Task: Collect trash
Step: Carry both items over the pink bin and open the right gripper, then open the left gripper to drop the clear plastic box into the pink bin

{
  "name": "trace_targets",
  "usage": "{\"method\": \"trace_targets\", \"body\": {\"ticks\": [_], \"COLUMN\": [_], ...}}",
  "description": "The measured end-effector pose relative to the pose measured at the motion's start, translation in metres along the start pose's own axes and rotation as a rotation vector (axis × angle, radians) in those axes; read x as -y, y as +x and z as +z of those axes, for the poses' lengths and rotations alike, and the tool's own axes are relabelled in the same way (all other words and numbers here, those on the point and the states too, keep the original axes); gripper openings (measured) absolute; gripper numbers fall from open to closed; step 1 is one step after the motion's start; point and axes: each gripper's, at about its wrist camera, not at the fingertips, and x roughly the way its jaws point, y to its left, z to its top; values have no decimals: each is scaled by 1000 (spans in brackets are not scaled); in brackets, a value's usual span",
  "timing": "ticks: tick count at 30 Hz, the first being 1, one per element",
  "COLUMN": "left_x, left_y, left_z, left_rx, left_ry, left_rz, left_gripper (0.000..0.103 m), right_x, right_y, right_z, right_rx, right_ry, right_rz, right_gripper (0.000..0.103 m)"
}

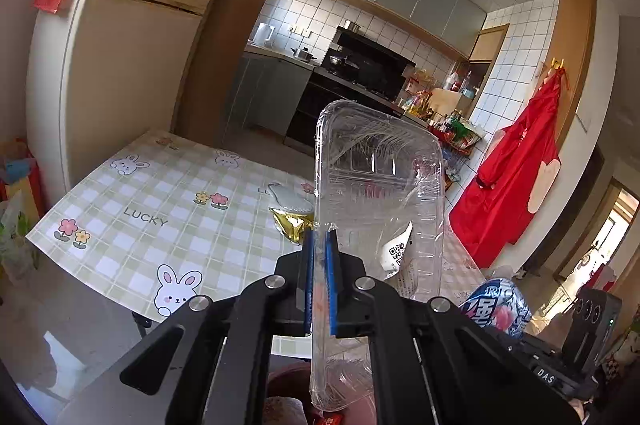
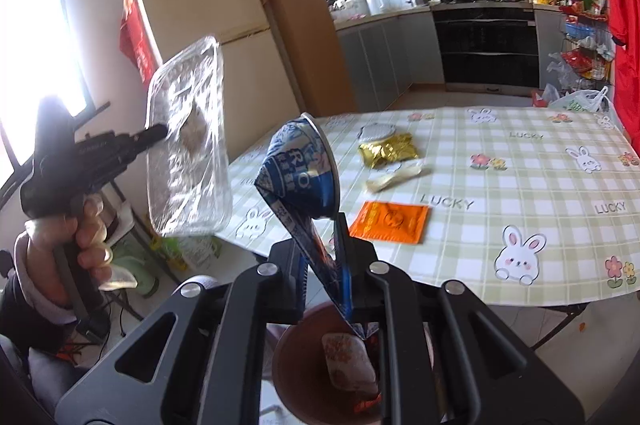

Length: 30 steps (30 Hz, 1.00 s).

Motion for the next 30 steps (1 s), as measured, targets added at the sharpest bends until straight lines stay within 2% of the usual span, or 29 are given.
{"method": "trace_targets", "body": {"ticks": [9, 17, 19, 22, 25, 30], "left_x": [-19, -25, -25, -25, -24, -21], "left_y": [-1, 15, 17, 19, 19, 18], "left_z": [2, -4, -5, -6, -7, -8], "left_rx": [28, -2, -7, -12, -13, -17], "left_ry": [-34, -43, -44, -42, -37, -24], "left_rz": [35, 42, 37, 31, 29, 13], "left_gripper": [6, 6, 6, 6, 6, 6], "right_x": [-8, -11, -10, -9, -8, -7], "right_y": [25, 41, 41, 41, 35, 26], "right_z": [-9, -18, -20, -21, -19, -13], "right_rx": [-78, -147, -152, -158, -143, -106], "right_ry": [-2, 10, 17, 30, 37, 39], "right_rz": [47, 82, 80, 84, 85, 65], "right_gripper": [16, 21, 28, 32, 49, 63]}}
